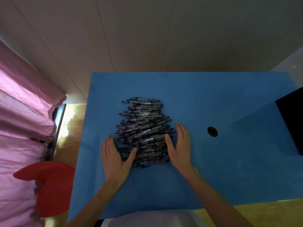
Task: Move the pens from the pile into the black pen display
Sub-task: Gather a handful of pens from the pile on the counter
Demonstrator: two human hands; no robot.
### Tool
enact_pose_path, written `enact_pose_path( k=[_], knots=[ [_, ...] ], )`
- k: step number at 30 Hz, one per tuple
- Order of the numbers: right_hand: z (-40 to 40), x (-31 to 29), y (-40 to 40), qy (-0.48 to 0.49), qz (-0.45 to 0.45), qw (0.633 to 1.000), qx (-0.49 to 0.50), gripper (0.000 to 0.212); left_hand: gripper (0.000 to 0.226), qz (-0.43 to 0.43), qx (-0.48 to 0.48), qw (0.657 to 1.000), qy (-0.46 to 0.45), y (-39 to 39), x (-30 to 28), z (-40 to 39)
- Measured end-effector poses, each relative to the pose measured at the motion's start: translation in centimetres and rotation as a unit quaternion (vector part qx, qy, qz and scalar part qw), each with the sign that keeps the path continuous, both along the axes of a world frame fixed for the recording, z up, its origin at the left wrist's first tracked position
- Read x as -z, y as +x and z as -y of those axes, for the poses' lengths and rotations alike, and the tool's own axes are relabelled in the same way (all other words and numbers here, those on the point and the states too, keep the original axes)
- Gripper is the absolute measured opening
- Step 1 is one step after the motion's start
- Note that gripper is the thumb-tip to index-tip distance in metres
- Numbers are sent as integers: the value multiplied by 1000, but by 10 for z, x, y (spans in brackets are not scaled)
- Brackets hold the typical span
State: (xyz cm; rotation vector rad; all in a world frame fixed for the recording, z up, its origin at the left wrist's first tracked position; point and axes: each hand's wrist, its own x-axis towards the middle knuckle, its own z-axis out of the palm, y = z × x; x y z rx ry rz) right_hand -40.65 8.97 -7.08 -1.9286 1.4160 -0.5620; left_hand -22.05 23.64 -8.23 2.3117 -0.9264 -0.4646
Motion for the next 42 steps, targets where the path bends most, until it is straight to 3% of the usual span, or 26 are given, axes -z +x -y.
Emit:
enact_pose_path(
  k=[4,8,19,24,28,31,38,42],
  knots=[
    [29,-10,10,84,-67,992,-61,104,119,-8,33,999,13,12,-2,14],
    [29,-8,18,86,-79,990,-80,118,114,-36,55,998,-12,7,-6,22],
    [13,-9,32,56,-85,991,-83,111,100,-69,74,994,-42,12,1,23],
    [34,-17,32,109,-29,992,-51,115,114,-89,12,996,-27,17,-15,34],
    [44,-26,40,126,-50,988,-68,98,118,-116,23,993,-18,23,-19,48],
    [38,-30,46,166,-6,985,-43,96,121,-163,9,986,-33,21,-18,50],
    [29,-27,49,191,64,979,-8,108,98,-177,3,982,-65,29,-9,55],
    [47,-33,52,186,60,981,8,97,101,-153,8,986,-58,32,-23,64]
  ],
)
